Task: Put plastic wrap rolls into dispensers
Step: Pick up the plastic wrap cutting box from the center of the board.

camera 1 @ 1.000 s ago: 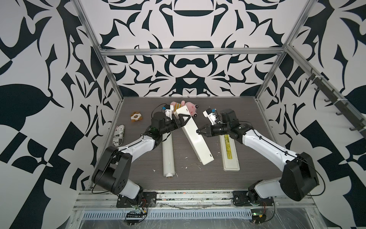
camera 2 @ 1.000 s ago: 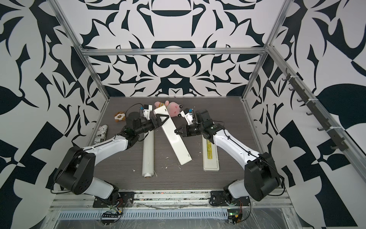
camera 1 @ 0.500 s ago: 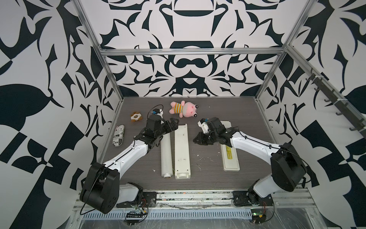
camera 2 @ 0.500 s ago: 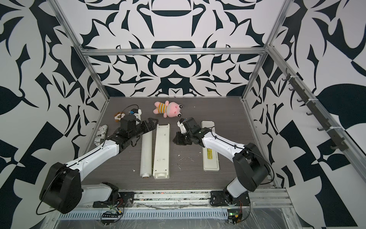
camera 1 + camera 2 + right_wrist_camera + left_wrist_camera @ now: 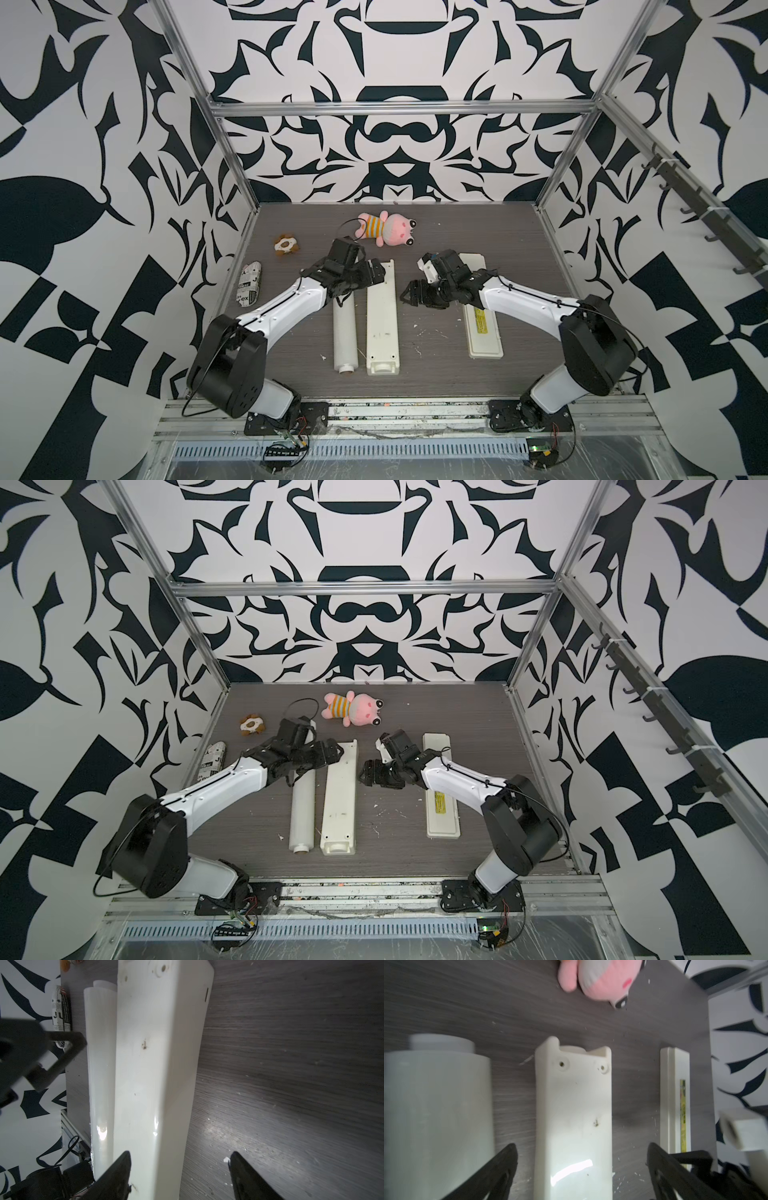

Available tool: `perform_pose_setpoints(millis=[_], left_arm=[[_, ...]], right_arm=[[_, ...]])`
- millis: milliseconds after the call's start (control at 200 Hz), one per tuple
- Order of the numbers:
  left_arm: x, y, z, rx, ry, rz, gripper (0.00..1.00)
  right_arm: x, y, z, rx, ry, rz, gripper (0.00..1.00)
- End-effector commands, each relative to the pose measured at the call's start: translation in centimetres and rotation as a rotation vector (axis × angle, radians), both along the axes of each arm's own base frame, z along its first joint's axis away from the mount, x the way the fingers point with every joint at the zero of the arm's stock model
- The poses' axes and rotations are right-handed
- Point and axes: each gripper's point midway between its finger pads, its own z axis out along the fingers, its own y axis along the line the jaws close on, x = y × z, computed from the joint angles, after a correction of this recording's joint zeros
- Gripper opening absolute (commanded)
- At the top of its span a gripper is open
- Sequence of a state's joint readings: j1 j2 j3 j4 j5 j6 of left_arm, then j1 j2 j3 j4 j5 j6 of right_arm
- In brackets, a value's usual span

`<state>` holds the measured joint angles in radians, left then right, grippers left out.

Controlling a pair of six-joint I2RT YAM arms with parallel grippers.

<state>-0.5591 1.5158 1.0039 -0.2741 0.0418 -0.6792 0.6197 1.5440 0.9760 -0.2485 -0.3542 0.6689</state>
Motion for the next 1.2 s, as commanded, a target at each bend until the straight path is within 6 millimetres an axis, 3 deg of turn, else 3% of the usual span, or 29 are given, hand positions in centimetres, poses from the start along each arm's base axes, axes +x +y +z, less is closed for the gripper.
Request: perform_pose_setpoints(millis=[0, 255, 395, 460, 555, 715, 805, 955, 1040, 1200], left_arm=[[-1.6, -0.1, -2.7, 0.203, 0.101, -0.033, 0.99], [-1.6, -0.9, -6.1, 0.557, 0.207, -0.1, 0.99], [-1.5, -1.2, -5.9, 0.591, 0.214, -0.102, 0.99], [-1.5, -2.2, -5.8, 0.568, 0.208, -0.138, 0.99], [-2.2, -3.3, -6.9, 0.549, 0.233, -0.195, 0.99], [-2.6, -3.1, -8.4, 0.586, 0.273, -0.2, 0.99], [-2.4, -3.8, -7.0, 0.527, 0.252, -0.199, 0.93], [-1.1, -6.1, -2.8, 0.287, 0.16, -0.201, 0.86], [-0.7, -6.7, -0.7, 0.15, 0.131, -0.195, 0.81], [0.2, -7.5, 3.8, -0.093, 0.064, -0.161, 0.81]], right_arm=[[0.9, -2.9, 2.6, -0.032, -0.095, -0.066, 0.74], [0.3, -4.4, 2.3, -0.013, -0.104, -0.069, 0.74], [0.3, -5.1, 2.6, 0.012, -0.111, -0.065, 0.74], [0.3, -5.3, 2.6, 0.023, -0.115, -0.067, 0.74], [0.4, -5.6, 2.2, 0.028, -0.108, -0.069, 0.74], [0.4, -5.4, 2.2, 0.048, -0.106, -0.059, 0.73], [0.3, -5.3, 2.0, 0.049, -0.102, -0.043, 0.73], [-0.7, -3.6, 2.4, 0.147, -0.11, 0.077, 0.72], [-1.2, -2.8, 3.1, 0.216, -0.119, 0.131, 0.71], [-2.0, -1.3, 5.5, 0.361, -0.175, 0.209, 0.7]])
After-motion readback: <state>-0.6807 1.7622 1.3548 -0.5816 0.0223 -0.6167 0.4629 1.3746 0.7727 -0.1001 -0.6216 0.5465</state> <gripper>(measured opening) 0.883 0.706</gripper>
